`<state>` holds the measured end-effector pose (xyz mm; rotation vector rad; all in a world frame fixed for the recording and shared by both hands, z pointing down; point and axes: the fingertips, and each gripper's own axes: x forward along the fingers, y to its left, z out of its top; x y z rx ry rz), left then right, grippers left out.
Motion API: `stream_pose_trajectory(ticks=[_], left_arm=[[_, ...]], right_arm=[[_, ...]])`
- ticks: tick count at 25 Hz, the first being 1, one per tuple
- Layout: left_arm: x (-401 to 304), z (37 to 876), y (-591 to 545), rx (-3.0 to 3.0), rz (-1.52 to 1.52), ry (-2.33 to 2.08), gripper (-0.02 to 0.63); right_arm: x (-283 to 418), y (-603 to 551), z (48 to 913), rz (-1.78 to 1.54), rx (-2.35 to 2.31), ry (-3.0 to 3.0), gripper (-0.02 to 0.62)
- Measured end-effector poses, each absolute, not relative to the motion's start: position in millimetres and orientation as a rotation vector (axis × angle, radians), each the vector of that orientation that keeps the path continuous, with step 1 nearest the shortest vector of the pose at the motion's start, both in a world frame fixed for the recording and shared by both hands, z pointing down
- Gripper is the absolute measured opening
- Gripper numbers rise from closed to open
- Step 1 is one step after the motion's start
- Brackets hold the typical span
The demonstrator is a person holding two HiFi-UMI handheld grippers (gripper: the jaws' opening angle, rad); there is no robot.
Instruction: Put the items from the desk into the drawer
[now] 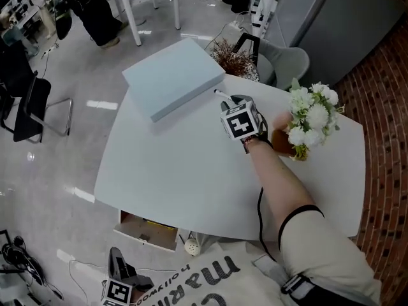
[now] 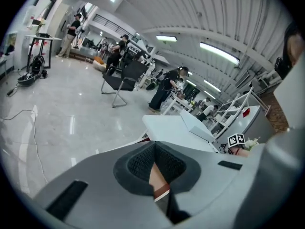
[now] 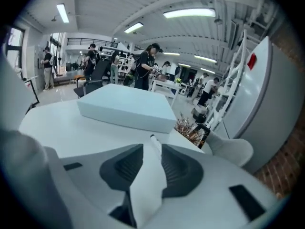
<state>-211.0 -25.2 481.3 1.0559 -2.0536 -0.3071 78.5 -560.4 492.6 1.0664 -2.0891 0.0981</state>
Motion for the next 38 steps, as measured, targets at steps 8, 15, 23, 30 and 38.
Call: stream_pose_trajectory(ticks=[8,15,23,30,38], left_arm=[[-210.1,483.3,-18.2,0.923,-0.429,-2.033,0.002],[-208.3,481.2,-17.5,0.922,-0.404,-2.058,0.002],[-206.2,478.9,-16.1,0.907,-0.389,-2.081,0.002],[-203.8,476.3,-15.1,0.890,-0.372,-2.105,0.002],[-205.8,477.3,-9.7,0.854,-0.424,-2.099,0.002]], right_arm=[[78.7,-597.6,518.5,0.158,1.046,-2.136,0.141],[82.9,-606.0,539.9,0.240,0.974,-2.118,0.172],[82.6,-611.4,546.0,0.265,0.940,-2.121,0.188],[79.3,-609.4,546.8,0.339,0.881,-2.129,0.141],[78.9,-602.0,546.1,0.295,0.909,-2.082,0.111]])
